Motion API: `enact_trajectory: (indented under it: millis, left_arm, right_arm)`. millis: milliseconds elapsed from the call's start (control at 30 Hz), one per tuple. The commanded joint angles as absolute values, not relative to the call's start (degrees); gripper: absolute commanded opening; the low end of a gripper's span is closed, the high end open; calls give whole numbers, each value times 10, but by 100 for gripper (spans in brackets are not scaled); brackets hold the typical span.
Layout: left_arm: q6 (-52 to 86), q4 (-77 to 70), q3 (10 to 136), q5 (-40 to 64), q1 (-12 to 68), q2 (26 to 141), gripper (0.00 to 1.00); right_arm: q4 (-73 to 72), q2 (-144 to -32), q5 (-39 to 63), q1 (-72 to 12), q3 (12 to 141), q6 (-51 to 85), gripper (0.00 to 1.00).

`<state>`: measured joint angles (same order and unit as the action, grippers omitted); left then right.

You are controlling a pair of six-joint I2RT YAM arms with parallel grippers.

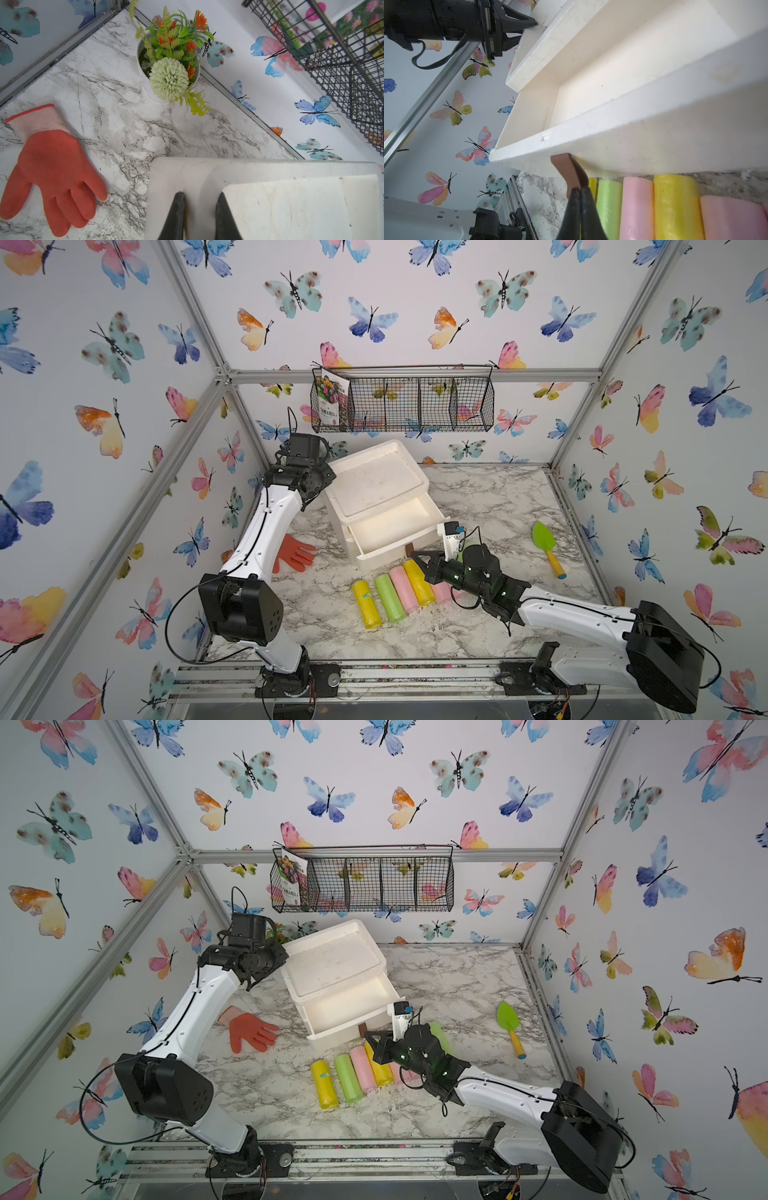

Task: Sort the rolls of trash bags by color and place them into the drawer
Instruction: Open the drawer in the storage box.

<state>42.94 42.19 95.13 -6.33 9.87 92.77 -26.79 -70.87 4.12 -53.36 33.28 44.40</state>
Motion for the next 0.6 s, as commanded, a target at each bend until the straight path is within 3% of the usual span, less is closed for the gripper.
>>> enact_trajectory:
  millis: [0,333,567]
  left_arm:
    - [486,443,931,-3,103,937,0]
    - [489,441,938,2,103,941,0]
    - [490,440,938,2,103,941,0]
  right_arm:
    - [-193,-697,25,-541,330,434,2]
    - [-132,-656,-18,-540,313,428,2]
    - [-144,-670,7,-541,311,436,2]
